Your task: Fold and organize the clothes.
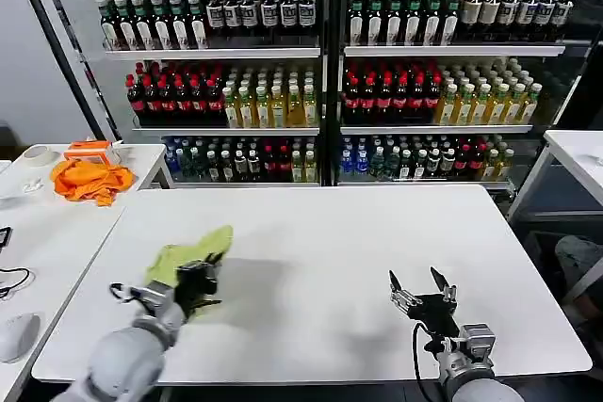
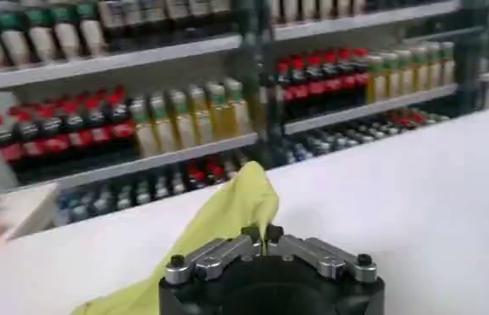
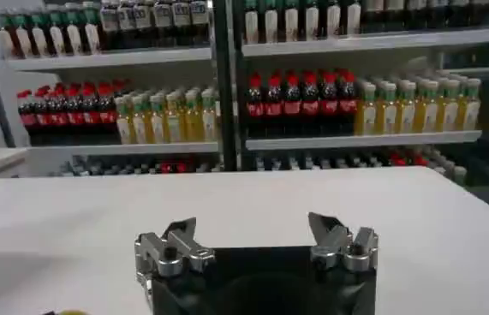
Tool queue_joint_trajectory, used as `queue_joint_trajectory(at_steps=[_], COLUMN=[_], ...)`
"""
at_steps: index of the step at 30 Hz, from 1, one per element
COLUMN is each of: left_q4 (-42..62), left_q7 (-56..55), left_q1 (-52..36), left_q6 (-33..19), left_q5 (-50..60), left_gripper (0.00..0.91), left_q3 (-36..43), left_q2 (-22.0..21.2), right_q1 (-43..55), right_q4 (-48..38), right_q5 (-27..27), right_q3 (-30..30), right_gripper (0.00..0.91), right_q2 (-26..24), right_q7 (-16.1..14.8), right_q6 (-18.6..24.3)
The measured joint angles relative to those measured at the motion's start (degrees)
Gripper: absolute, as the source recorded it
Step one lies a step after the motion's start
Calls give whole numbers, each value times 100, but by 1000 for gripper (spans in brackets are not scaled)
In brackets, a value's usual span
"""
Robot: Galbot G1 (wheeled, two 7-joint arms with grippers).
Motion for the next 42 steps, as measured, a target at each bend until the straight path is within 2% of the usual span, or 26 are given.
queue_joint_trajectory(at_steps=[10, 11, 12, 13, 14, 22, 28, 34, 42], left_q4=[844, 975, 1090, 1211, 1344, 2257, 2446, 2142, 1481], left_q7=[-323, -371, -414, -460, -514, -845, -1158, -1264, -1355], left_q1=[-944, -1059, -1158, -1255, -1370, -2152, -2364, -2195, -1615], left_q6=[-80, -106, -127, -149, -178, -446, -714, -950, -1138], left_q5=[304, 305, 306, 304, 304, 106, -409, -610, -511], left_gripper=[20, 40, 111, 796, 907, 907, 907, 907, 907], left_q3=[1382, 1513, 1620, 1726, 1842, 2466, 2587, 2350, 1487], left_q2=[-990, -1123, -1236, -1354, -1493, -2478, -2823, -2809, -2329], right_q1=[-25, -24, -21, -15, -8, 96, 253, 687, 1763], right_q4=[-8, -9, -14, -19, -24, -115, -216, -456, -1183], right_q5=[26, 33, 40, 43, 46, 122, 224, 532, 1560], right_q3=[131, 141, 146, 151, 154, 138, 54, -193, -781], right_gripper=[907, 907, 907, 907, 907, 907, 907, 907, 907], right_q2=[-28, -32, -34, -38, -43, -106, -113, -30, 284], right_q7=[-9, -10, -11, -13, -16, -24, -11, 78, 266], right_q6=[0, 0, -1, -2, -3, -7, -38, -130, -300])
